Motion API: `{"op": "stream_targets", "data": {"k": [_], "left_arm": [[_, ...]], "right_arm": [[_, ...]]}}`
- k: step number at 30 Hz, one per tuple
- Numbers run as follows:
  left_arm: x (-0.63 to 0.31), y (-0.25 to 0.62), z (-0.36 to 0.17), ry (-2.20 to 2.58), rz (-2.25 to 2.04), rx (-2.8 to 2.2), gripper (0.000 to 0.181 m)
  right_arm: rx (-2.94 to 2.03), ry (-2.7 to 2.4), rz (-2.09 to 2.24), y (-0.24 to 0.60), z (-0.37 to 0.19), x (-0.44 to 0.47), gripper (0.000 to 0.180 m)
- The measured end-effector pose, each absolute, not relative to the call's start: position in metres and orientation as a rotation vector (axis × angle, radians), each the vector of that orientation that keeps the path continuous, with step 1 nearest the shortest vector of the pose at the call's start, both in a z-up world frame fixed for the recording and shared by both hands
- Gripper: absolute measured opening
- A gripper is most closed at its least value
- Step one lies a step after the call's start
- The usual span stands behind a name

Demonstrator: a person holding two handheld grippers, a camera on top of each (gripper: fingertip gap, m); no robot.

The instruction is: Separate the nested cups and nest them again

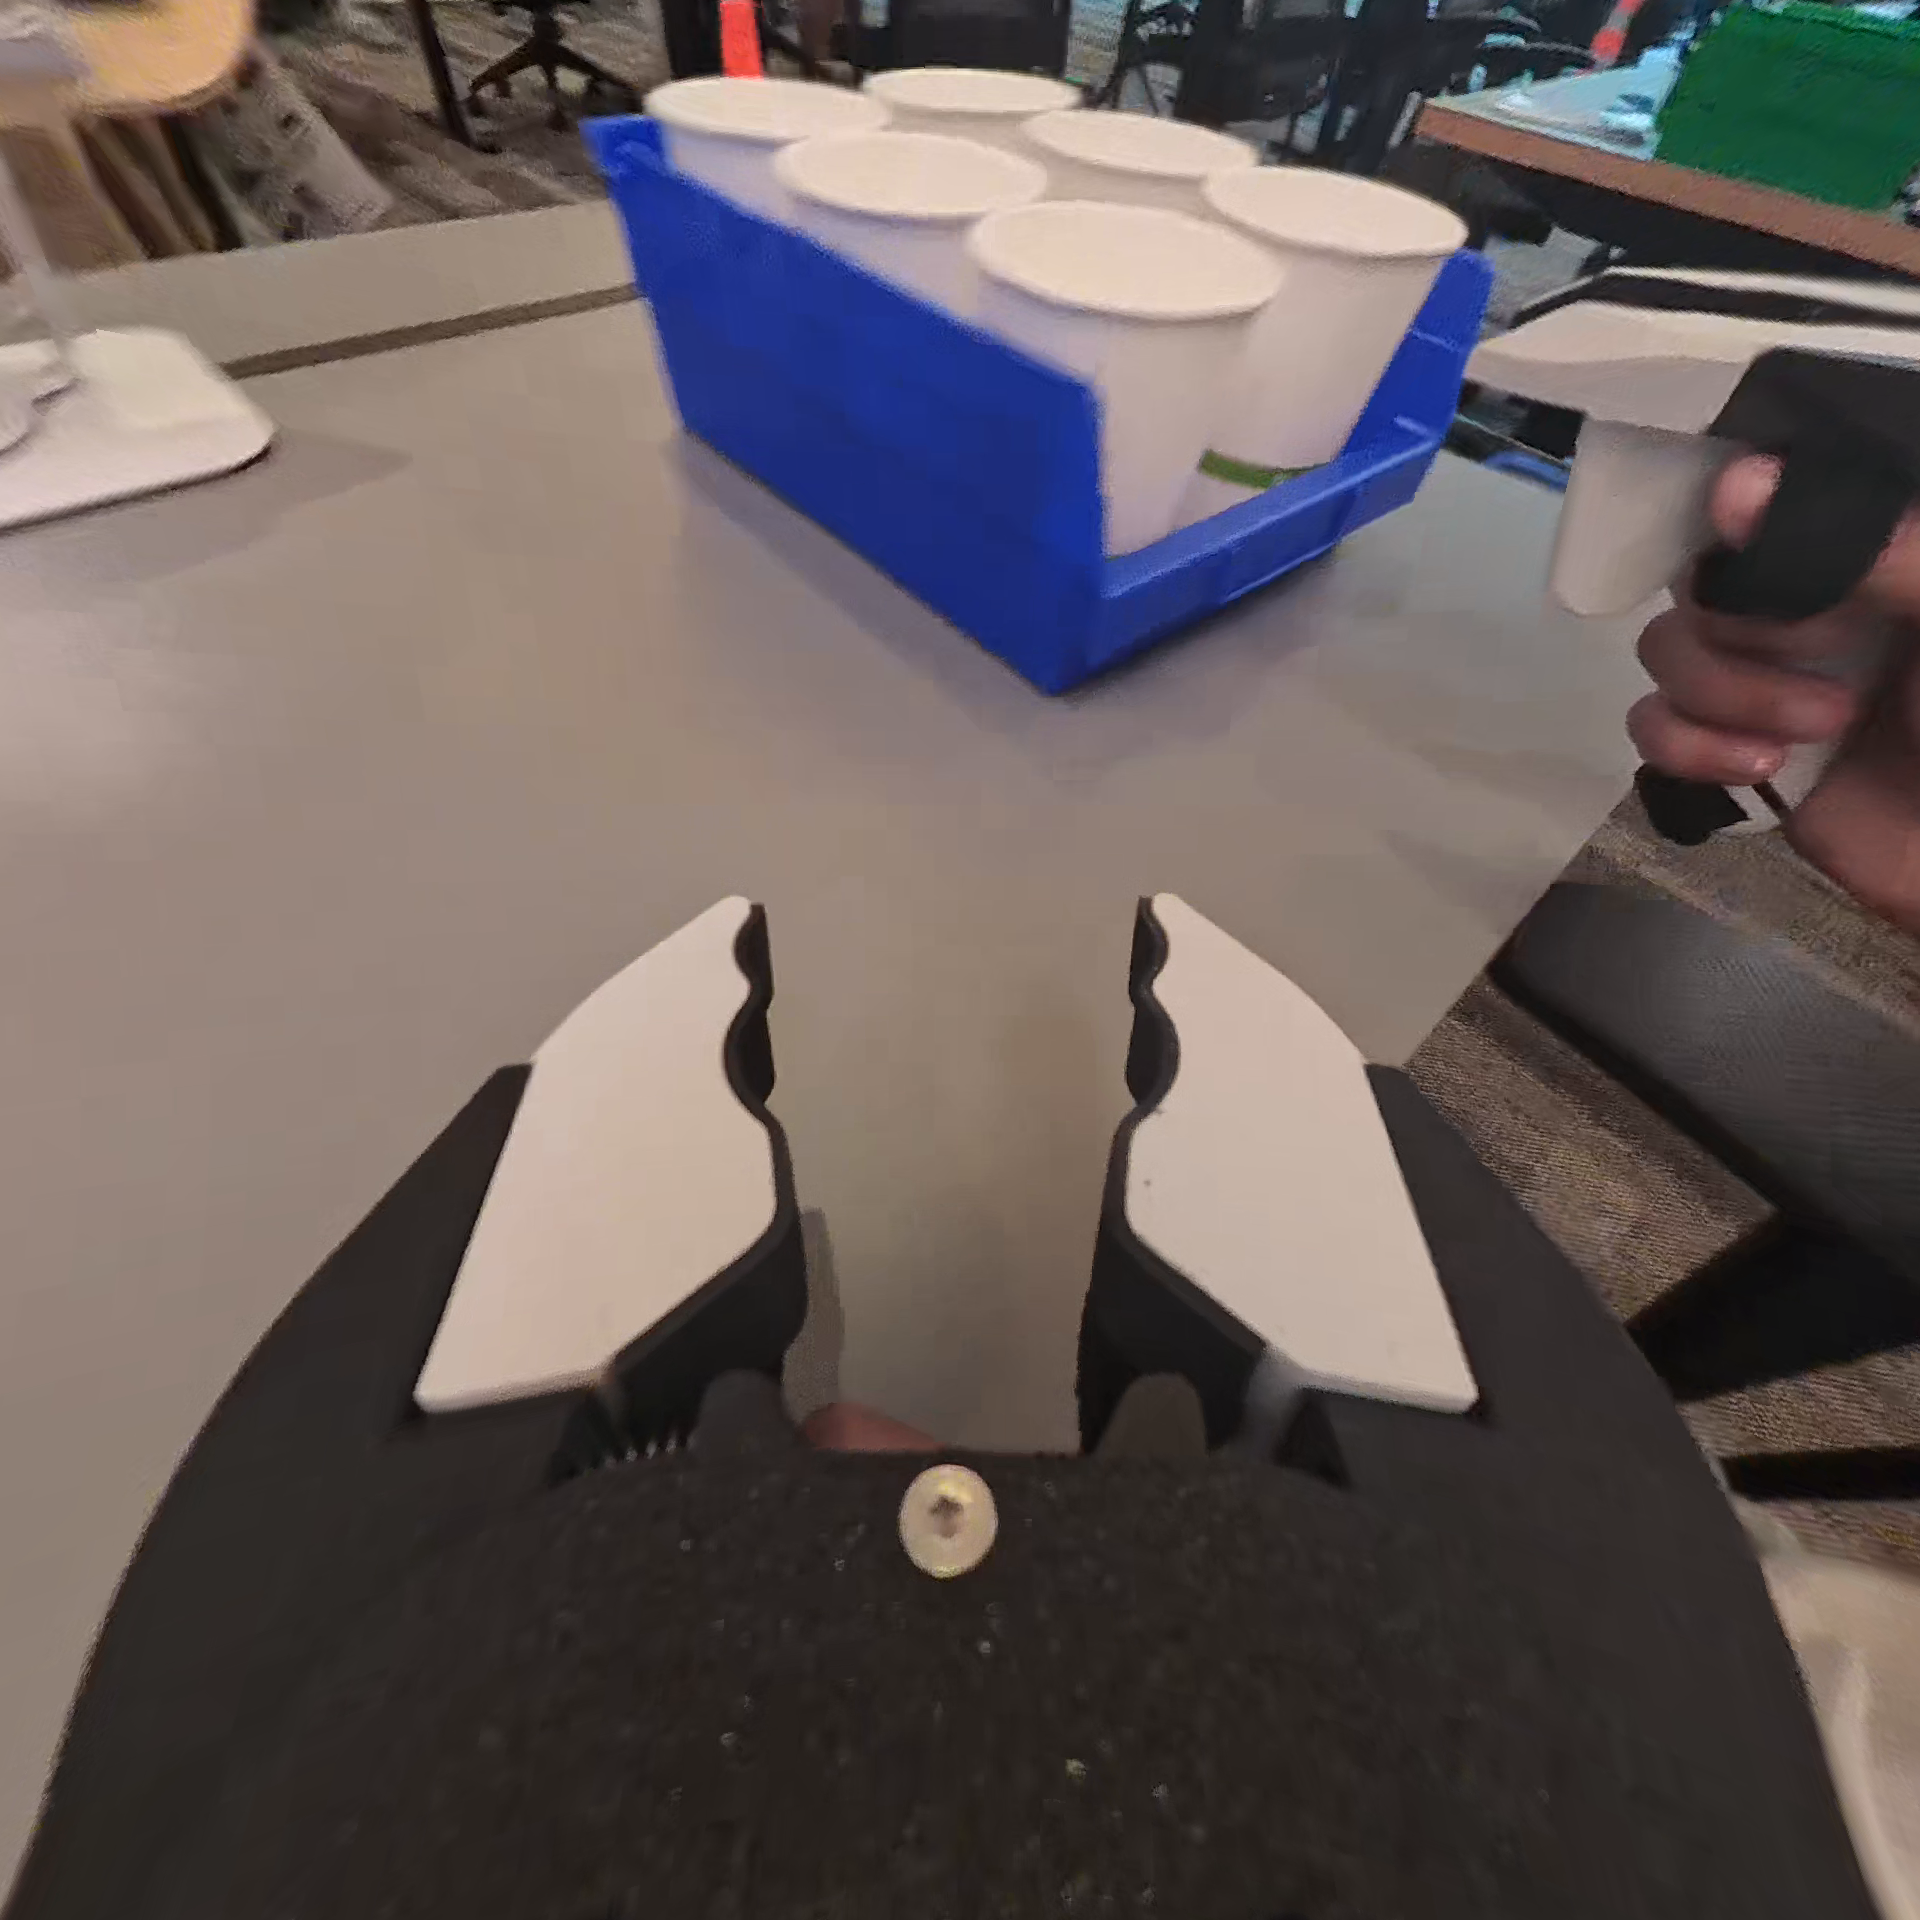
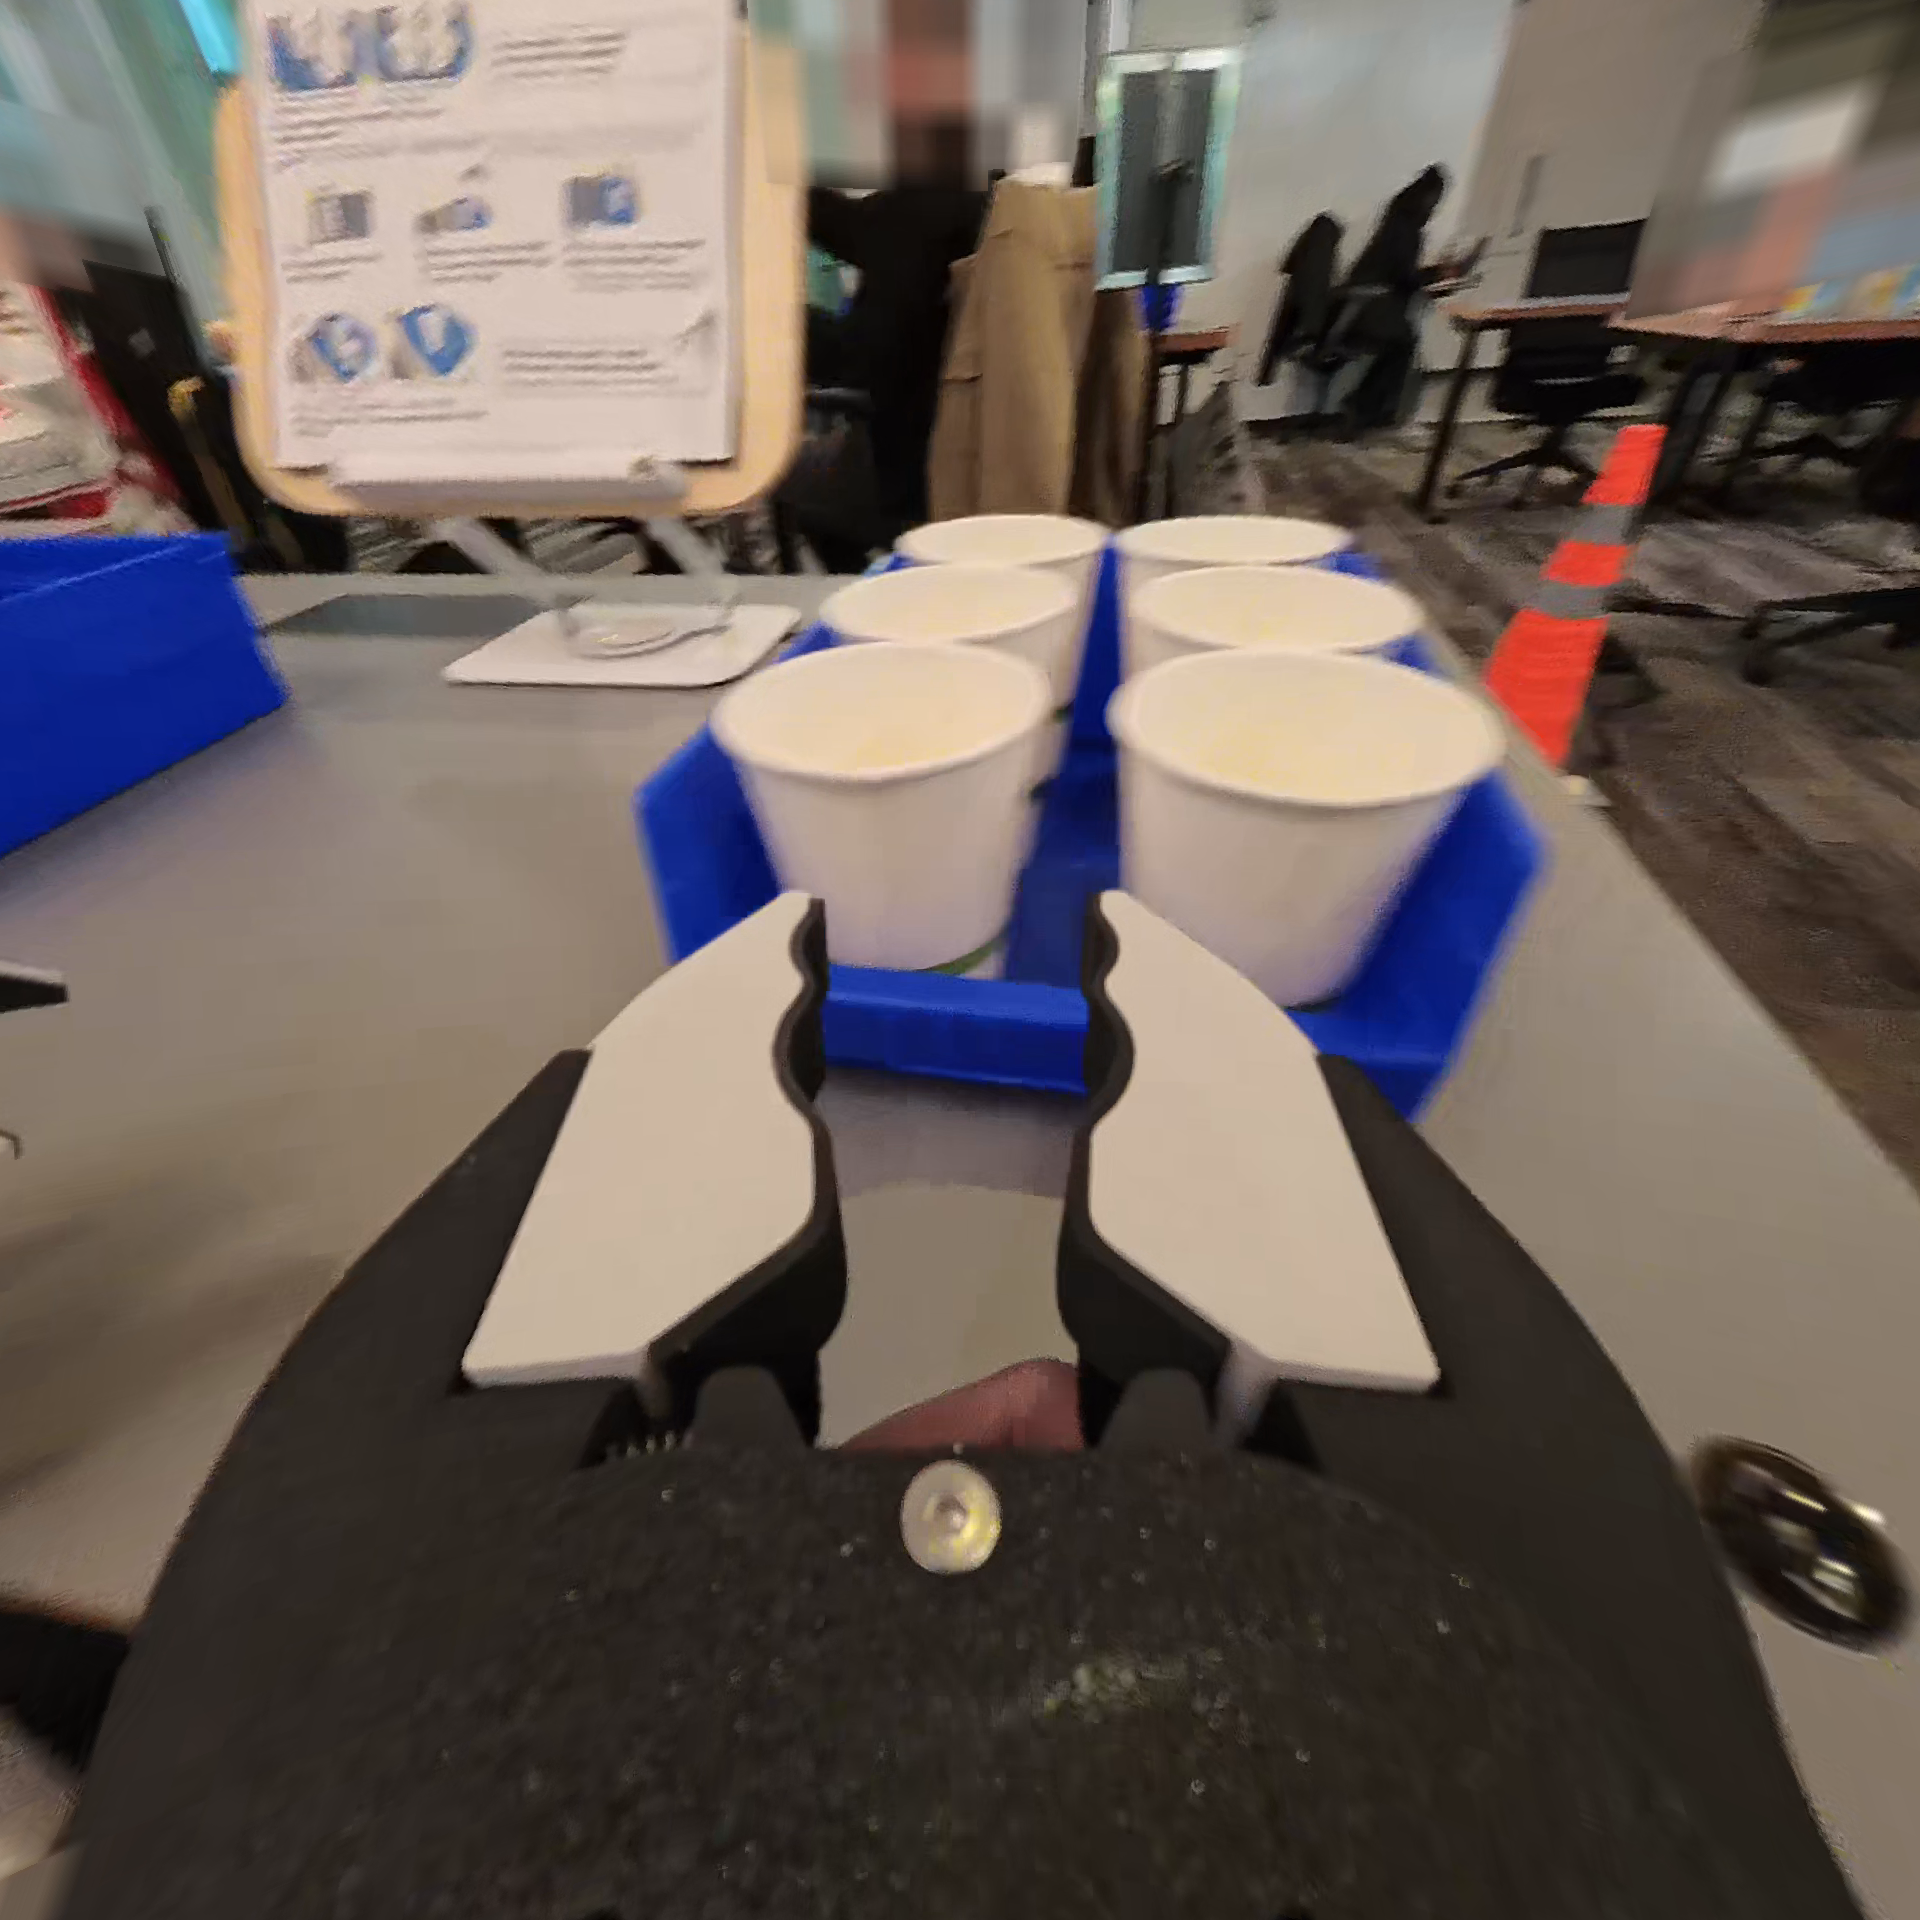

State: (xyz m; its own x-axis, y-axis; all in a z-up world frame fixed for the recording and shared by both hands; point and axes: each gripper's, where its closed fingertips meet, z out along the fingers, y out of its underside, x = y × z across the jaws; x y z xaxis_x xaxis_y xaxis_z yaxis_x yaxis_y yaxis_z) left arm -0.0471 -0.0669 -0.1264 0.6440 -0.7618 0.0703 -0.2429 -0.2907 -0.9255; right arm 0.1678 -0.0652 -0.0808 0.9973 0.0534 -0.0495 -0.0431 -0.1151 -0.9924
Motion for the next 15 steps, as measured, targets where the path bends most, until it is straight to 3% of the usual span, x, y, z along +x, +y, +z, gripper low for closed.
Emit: {"op": "stream_targets", "data": {"k": [5,12,15], "left_arm": [[0.045,-0.035,-0.116,0.764,-0.621,-1.813,0.061],[0.098,0.008,-0.13,0.62,-0.47,-1.857,0.058],[0.106,0.017,-0.131,0.573,-0.467,-1.909,0.052]], "right_arm": [[-1.777,0.208,0.002,-0.059,-0.101,0.246,0.05],[-1.912,0.19,-0.012,-0.024,-0.127,0.273,0.05],[-1.929,0.211,-0.036,-0.01,-0.132,0.284,0.039]]}}
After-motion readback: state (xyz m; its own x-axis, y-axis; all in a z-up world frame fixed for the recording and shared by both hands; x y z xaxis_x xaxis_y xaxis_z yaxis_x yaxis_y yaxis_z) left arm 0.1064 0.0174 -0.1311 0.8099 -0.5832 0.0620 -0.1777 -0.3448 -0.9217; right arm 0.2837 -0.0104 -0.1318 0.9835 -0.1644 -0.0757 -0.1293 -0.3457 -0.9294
